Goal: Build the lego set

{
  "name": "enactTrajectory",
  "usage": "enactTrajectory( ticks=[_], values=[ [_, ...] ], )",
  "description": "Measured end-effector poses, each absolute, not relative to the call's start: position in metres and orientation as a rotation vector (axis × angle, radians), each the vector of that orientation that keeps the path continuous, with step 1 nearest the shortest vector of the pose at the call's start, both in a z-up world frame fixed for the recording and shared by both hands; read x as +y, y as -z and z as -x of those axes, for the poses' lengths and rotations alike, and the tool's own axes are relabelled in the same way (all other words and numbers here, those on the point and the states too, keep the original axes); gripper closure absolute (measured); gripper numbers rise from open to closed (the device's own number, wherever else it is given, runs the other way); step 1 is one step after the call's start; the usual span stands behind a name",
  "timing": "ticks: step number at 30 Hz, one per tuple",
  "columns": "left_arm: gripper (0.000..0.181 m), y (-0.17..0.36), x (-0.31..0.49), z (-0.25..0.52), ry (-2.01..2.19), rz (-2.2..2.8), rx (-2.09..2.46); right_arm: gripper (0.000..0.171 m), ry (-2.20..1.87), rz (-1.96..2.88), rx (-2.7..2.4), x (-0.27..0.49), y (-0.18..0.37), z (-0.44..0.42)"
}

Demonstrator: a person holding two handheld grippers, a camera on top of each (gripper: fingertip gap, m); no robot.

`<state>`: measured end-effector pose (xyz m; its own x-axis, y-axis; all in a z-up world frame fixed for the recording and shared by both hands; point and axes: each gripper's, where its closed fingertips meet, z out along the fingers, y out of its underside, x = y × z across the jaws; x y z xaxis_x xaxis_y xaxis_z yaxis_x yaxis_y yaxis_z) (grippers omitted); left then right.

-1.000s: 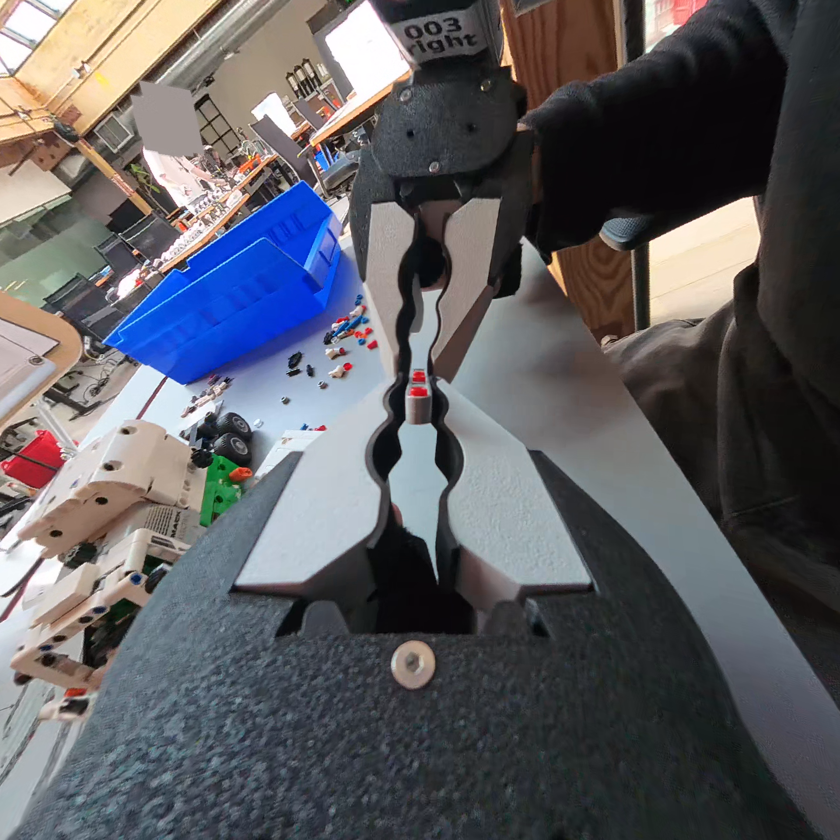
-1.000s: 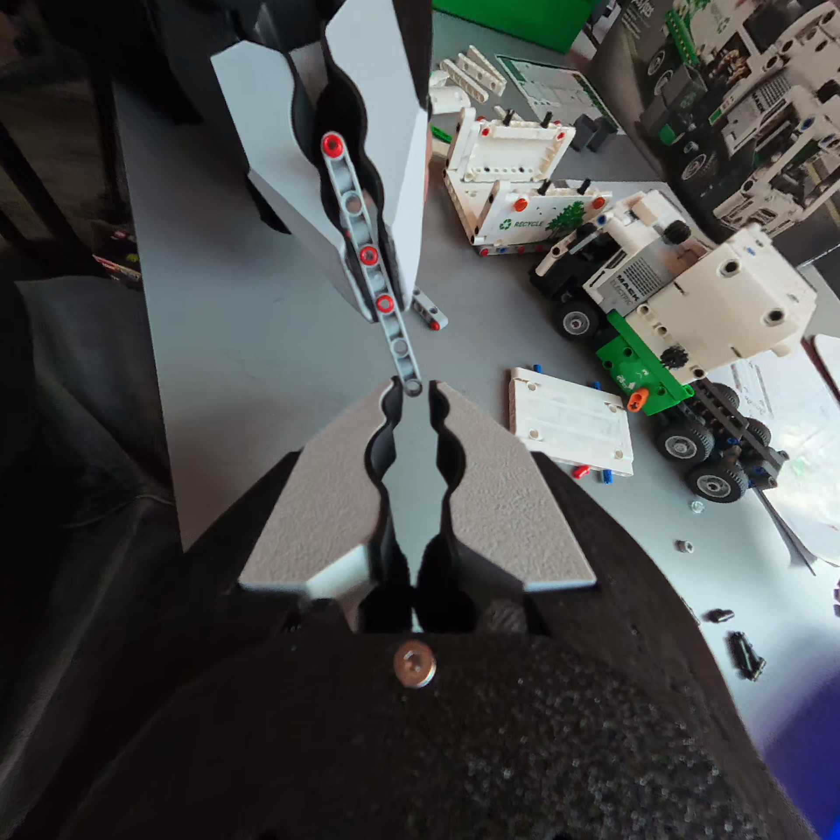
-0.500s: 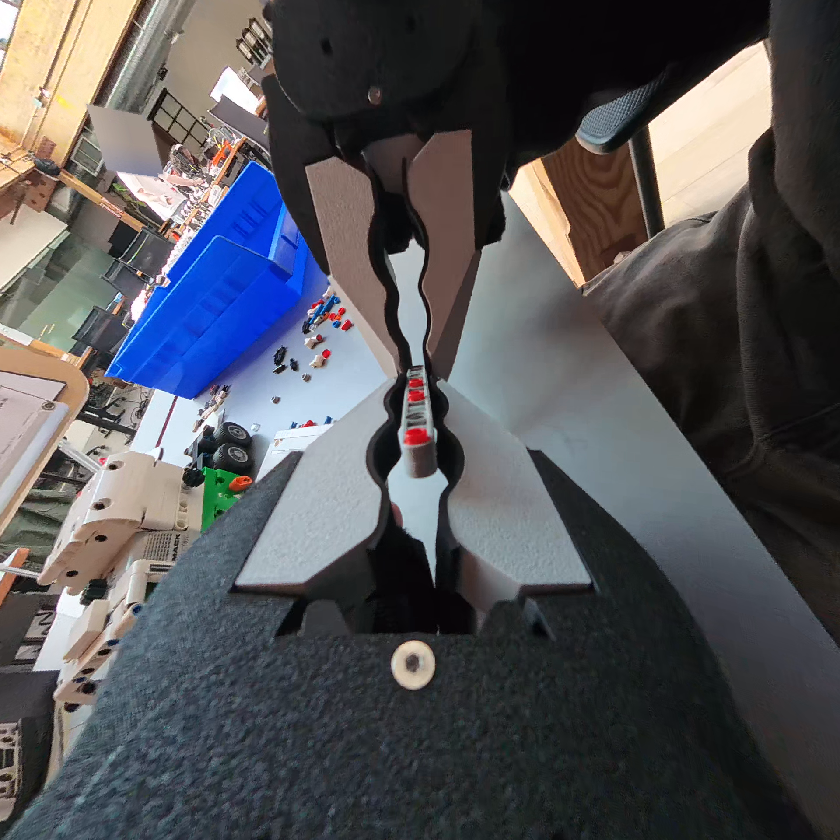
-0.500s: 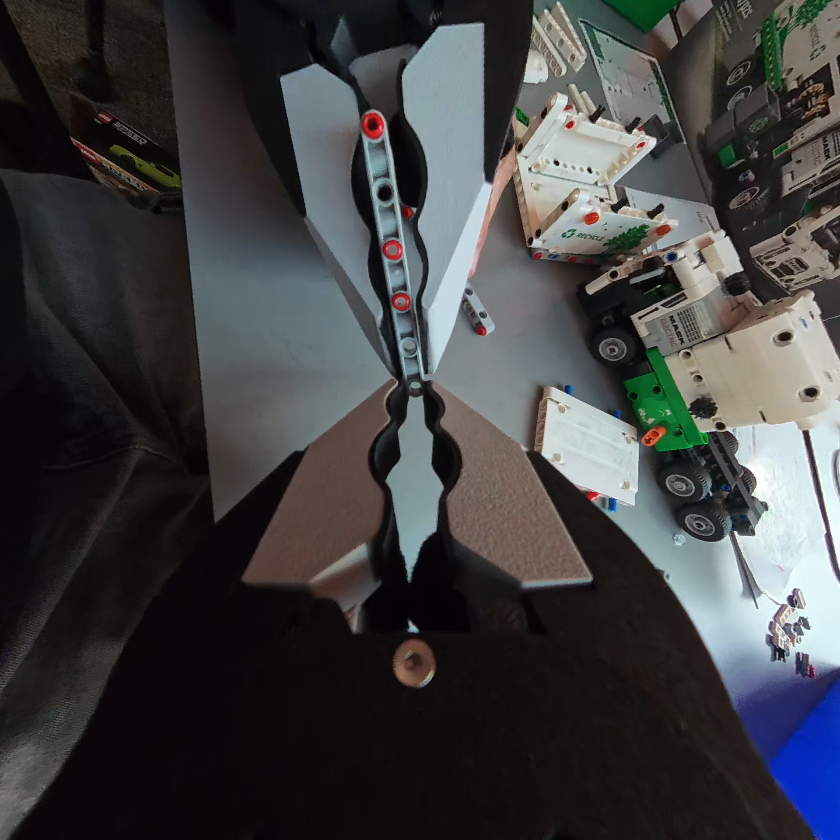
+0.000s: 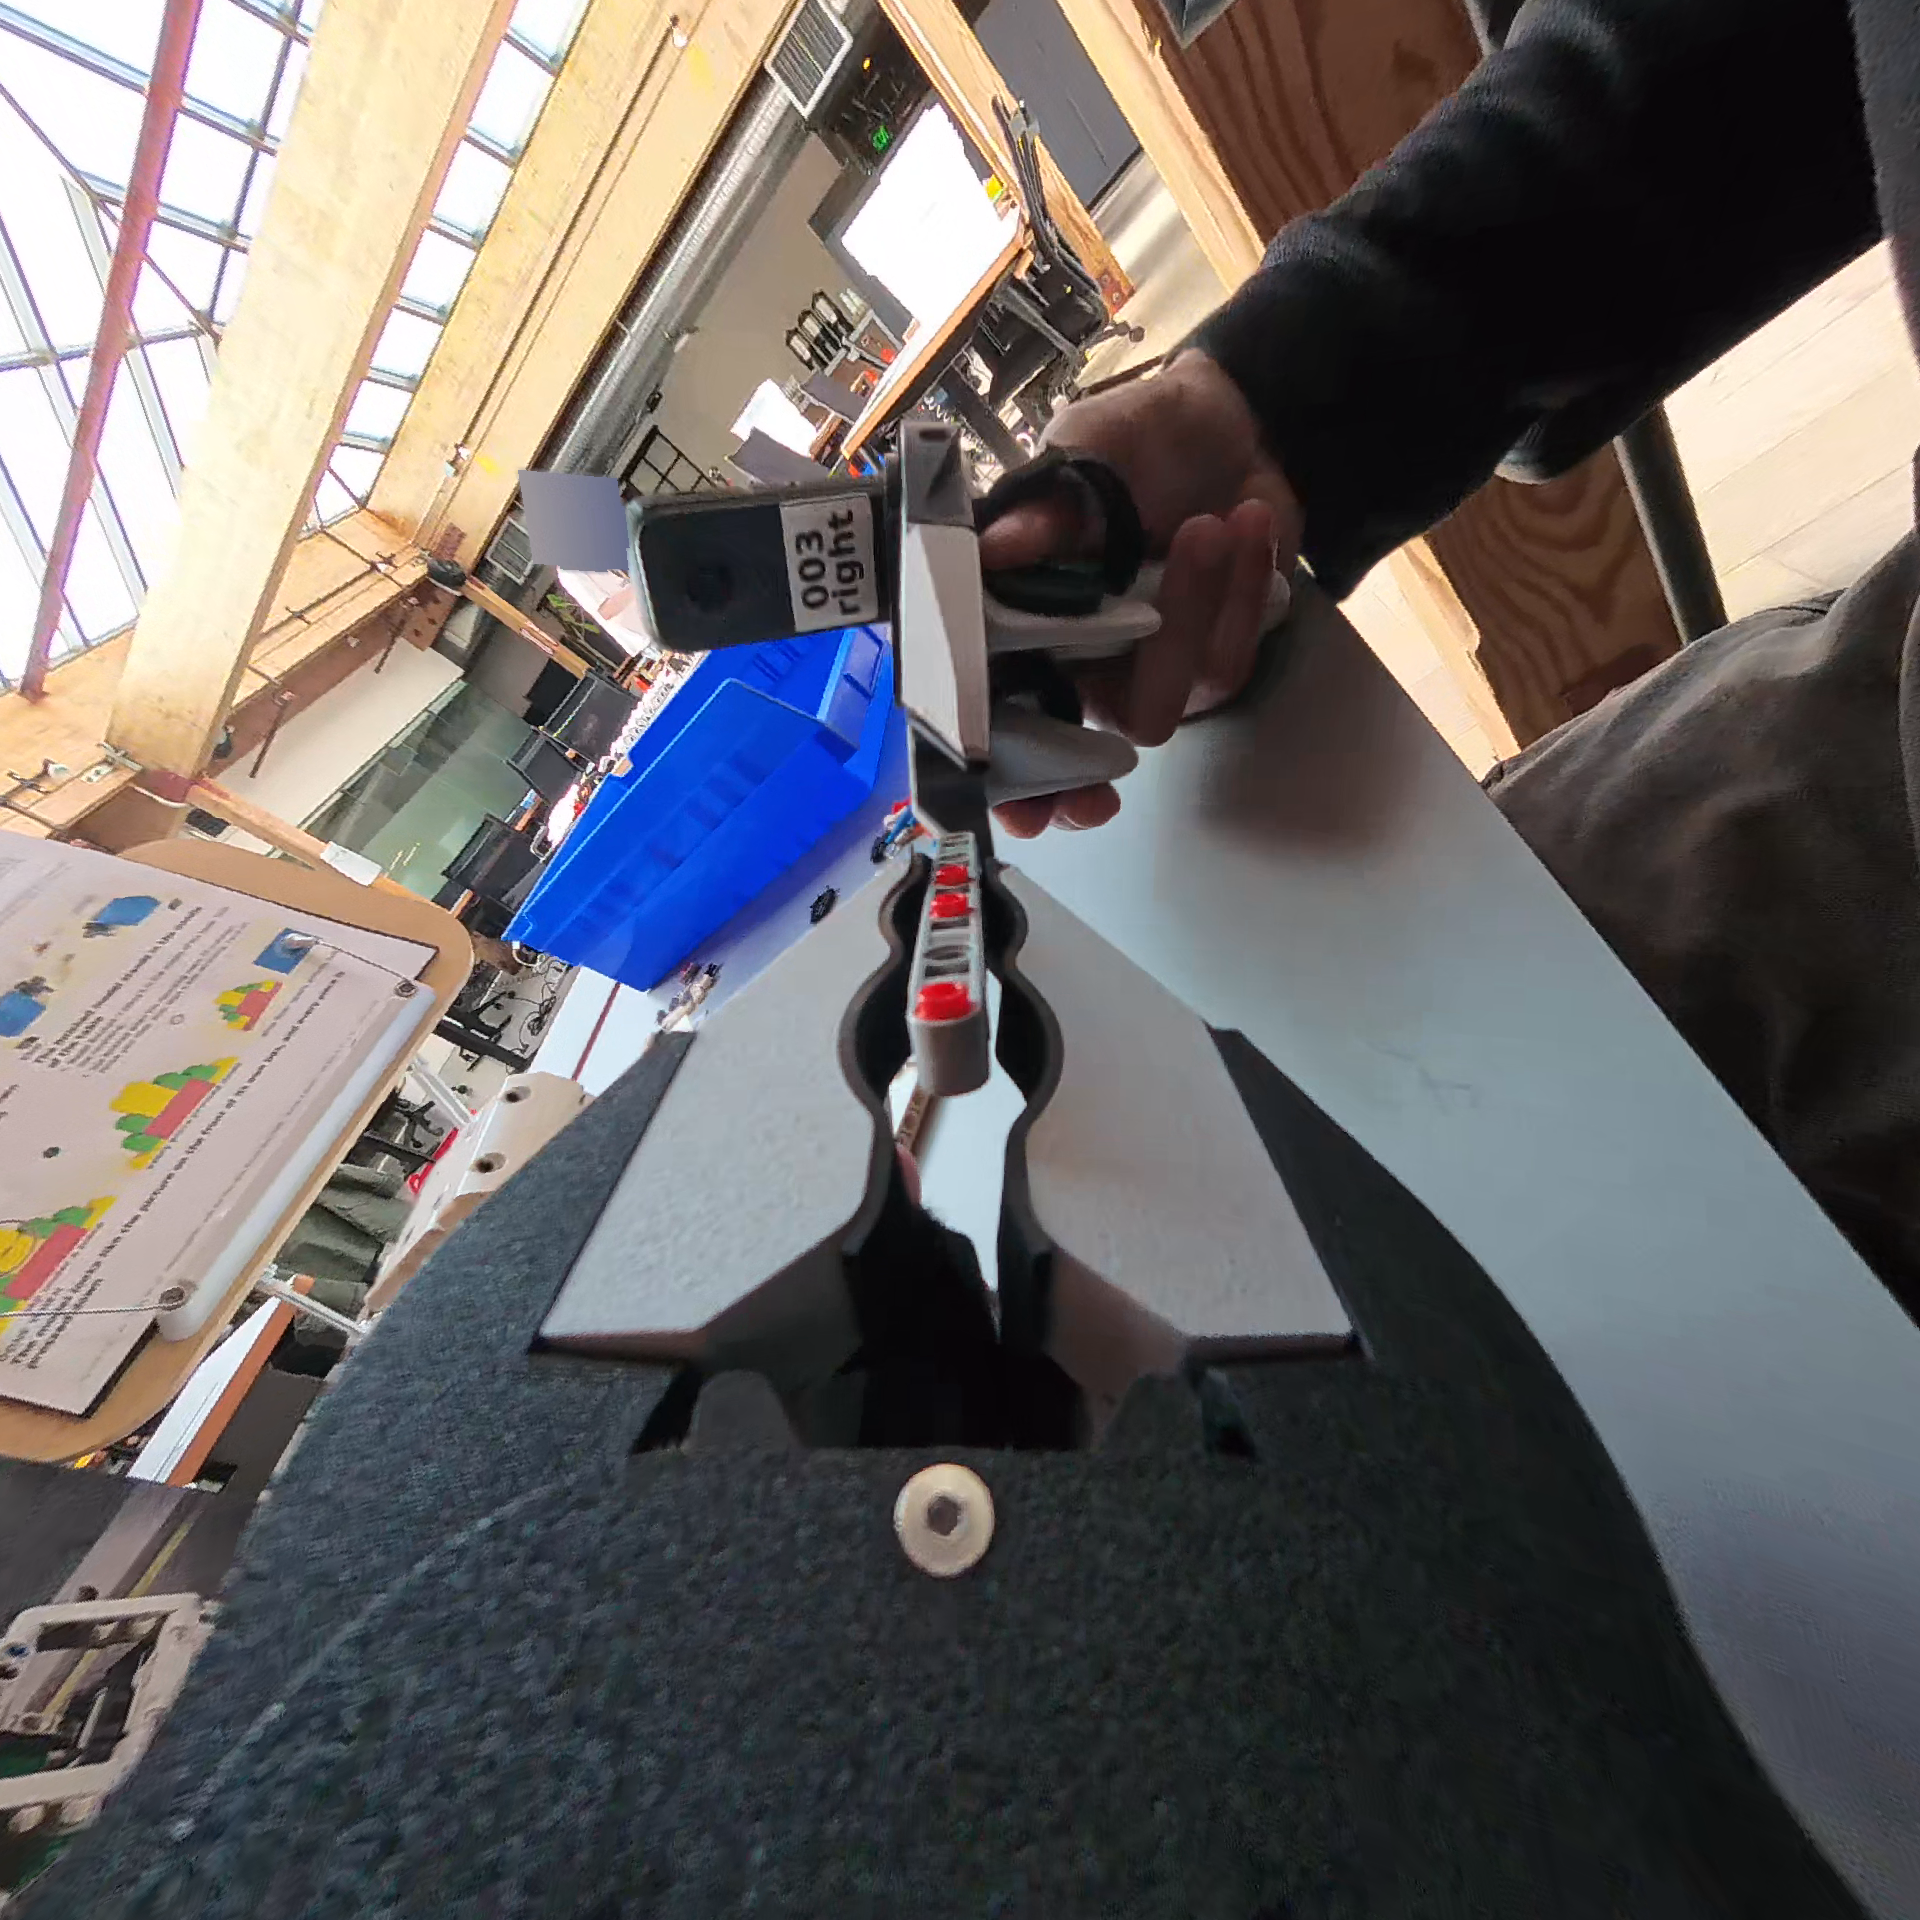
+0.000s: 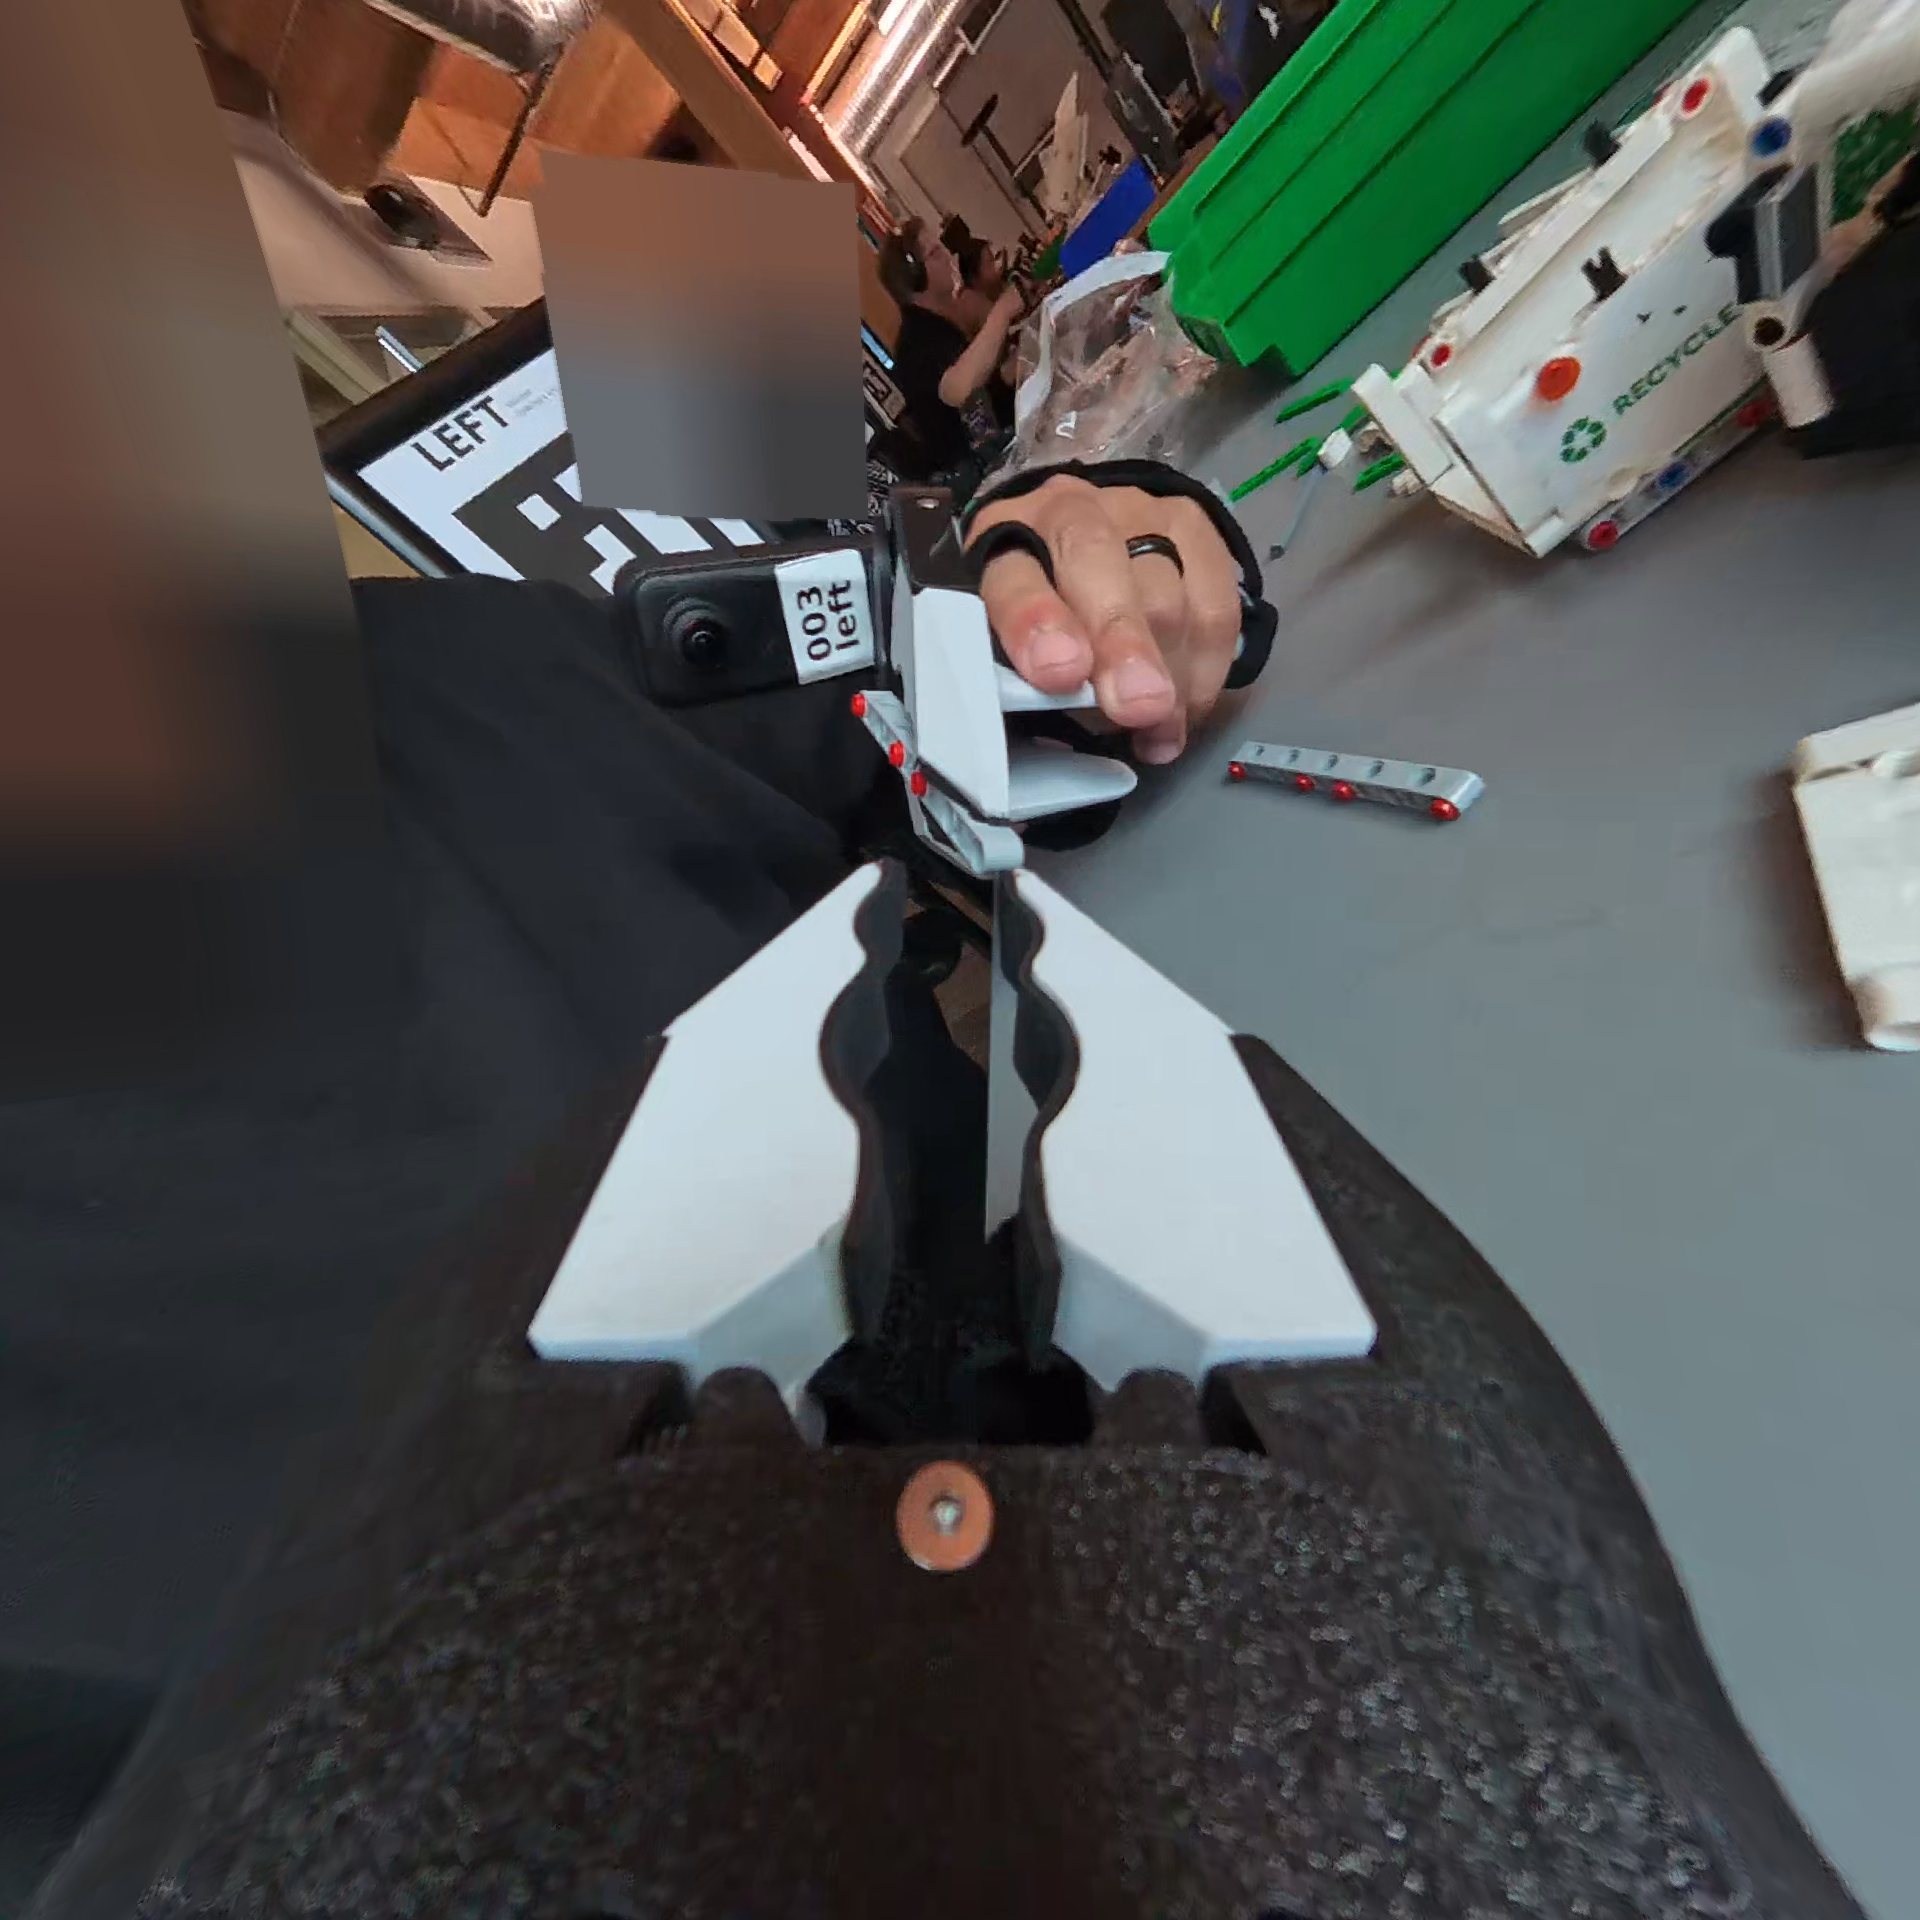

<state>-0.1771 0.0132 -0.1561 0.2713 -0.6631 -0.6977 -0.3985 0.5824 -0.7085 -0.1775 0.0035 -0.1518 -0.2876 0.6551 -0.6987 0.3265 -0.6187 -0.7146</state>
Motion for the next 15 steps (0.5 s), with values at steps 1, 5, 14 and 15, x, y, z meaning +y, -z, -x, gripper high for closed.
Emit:
enactTrajectory(
  ticks=[1, 5, 14, 15],
  values=[
    [0.176, 0.154, 0.013, 0.178, 0.236, 1.006, 1.334, 0.157, -1.981, 1.702, -1.222, 0.004, 0.151, 0.179],
    [0.176, 0.148, 0.013, 0.179, 0.247, 0.998, 1.306, 0.158, -1.931, 1.740, -1.191, 0.011, 0.156, 0.182],
    [0.176, 0.148, 0.007, 0.176, 0.280, 0.982, 1.319, 0.160, -2.051, 1.658, -1.183, 0.002, 0.144, 0.184],
    [0.176, 0.149, 0.006, 0.176, 0.276, 0.978, 1.324, 0.162, -2.043, 1.664, -1.189, 0.002, 0.145, 0.184]
  ],
)
